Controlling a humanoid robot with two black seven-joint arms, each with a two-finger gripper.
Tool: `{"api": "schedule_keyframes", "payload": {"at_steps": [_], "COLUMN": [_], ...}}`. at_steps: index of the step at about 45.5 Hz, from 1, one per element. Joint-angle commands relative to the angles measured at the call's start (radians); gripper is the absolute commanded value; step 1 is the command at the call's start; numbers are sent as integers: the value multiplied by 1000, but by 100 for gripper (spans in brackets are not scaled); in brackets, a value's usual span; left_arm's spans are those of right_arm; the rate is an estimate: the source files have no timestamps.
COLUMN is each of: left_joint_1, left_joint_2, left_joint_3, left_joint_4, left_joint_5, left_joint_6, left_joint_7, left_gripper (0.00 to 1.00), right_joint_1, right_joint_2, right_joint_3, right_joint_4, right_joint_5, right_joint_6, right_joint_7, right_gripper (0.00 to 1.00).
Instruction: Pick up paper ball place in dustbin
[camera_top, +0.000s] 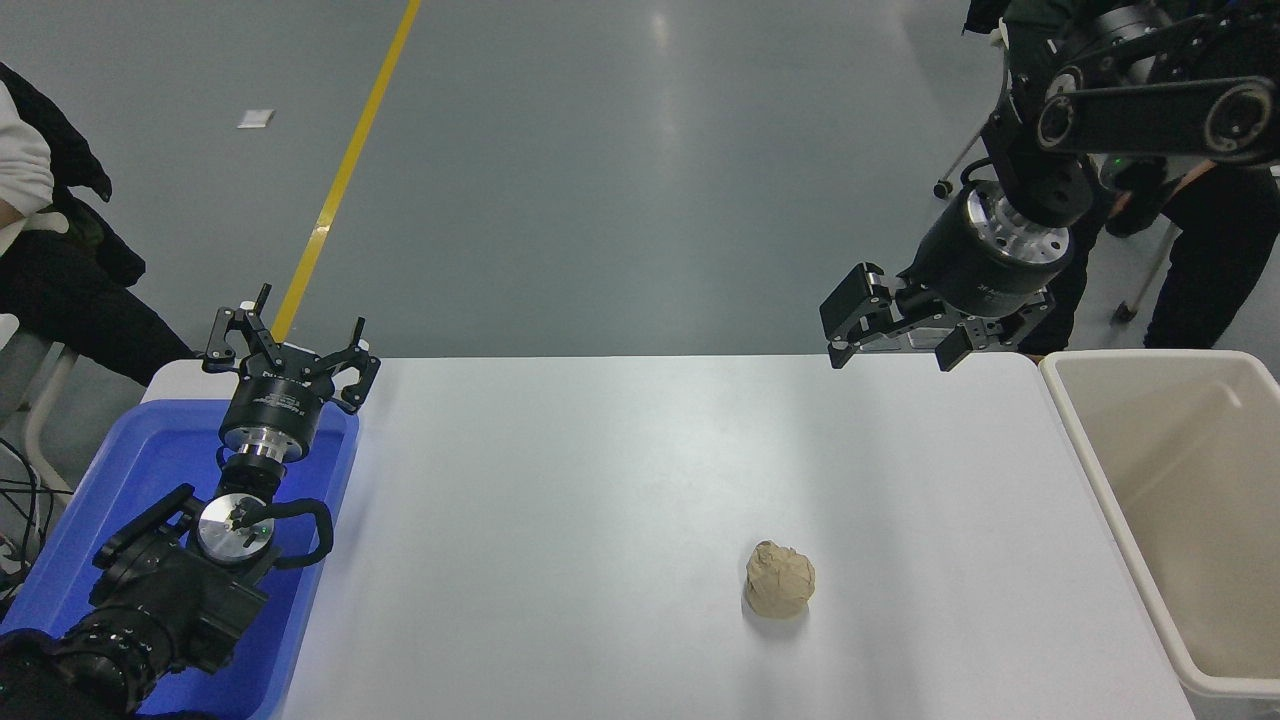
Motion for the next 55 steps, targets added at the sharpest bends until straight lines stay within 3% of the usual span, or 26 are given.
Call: {"api": "schedule_keyframes", "payload": {"at_steps": [1, 31, 55], "left_joint_1": [0, 1, 0], "left_joint_2": [0, -2, -2], "left_joint_3": [-2, 0, 0], "left_joint_4": [0, 0, 0], "left_joint_5": [0, 0, 0], "left_joint_6": [0, -2, -2], "left_joint_7": [-2, -11, -11], "left_gripper": [99, 99, 99], "right_joint_1": [-1, -19, -77], "right_joint_2": [27, 105, 88], "right_joint_3": [2, 15, 5], "right_joint_4": [-3, -109, -176], "right_joint_5": [2, 1, 2], "right_joint_6": [0, 0, 0], "right_joint_7": [0, 0, 2], "right_gripper": [100, 100, 100]}}
